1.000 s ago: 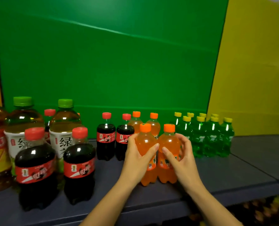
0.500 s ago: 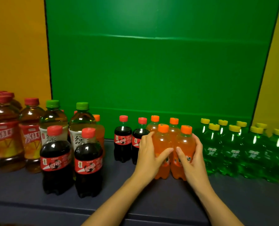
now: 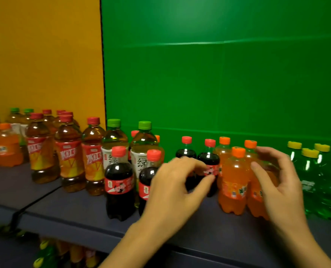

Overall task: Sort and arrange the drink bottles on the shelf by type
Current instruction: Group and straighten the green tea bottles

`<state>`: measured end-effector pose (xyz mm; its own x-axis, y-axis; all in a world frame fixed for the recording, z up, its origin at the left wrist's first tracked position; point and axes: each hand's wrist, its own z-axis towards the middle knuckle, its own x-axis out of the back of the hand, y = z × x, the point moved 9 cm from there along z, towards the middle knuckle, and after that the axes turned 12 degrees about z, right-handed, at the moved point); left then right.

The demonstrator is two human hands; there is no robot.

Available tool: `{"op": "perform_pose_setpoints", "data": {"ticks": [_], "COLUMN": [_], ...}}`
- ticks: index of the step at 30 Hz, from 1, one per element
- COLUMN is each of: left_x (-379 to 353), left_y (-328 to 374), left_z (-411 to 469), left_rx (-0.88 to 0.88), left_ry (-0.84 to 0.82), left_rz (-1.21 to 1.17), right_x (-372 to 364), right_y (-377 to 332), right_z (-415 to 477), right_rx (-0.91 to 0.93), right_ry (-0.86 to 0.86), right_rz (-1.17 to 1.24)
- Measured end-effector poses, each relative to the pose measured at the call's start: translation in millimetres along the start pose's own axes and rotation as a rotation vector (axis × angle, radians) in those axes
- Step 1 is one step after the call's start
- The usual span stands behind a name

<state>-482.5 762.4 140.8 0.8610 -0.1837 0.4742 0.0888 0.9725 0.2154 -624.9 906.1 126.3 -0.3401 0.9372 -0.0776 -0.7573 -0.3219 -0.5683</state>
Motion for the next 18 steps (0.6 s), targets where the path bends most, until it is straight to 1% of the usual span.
{"op": "perform_pose_setpoints", "data": {"ticks": [2,5,7,9,13,16,18], "left_x": [41.0,91.6,113.2,122.3,113.1,97.3,86.5], "left_y": [-19.9,-70.5,-108.2,-141.5,-181.5,-188.7,-190.1], "left_z": [1.6,7.6,12.1,15.9,23.4,30.3,35.0], "left_rx": [0.023,0.135,0.222,0.293,0.356,0.314,0.285], "left_ry": [0.036,0.113,0.162,0.158,0.008,-0.105,-0.174], "left_rz": [0.006,0.022,0.045,0.081,0.112,0.139,0.136], "right_x": [-35.2,-95.5,-130.7,-161.1,-203.5,-217.7,-225.1], "right_y": [-1.6,-3.6,-3.9,-1.7,7.9,14.8,16.8], "right_z": [7.4,16.0,21.9,26.7,27.8,27.0,27.6], "right_rx": [-0.044,-0.115,-0.158,-0.217,-0.401,-0.508,-0.537], "right_ry": [-0.109,-0.298,-0.391,-0.456,-0.543,-0.593,-0.645], "right_rz": [0.08,0.12,0.134,0.104,0.087,0.014,-0.029]}}
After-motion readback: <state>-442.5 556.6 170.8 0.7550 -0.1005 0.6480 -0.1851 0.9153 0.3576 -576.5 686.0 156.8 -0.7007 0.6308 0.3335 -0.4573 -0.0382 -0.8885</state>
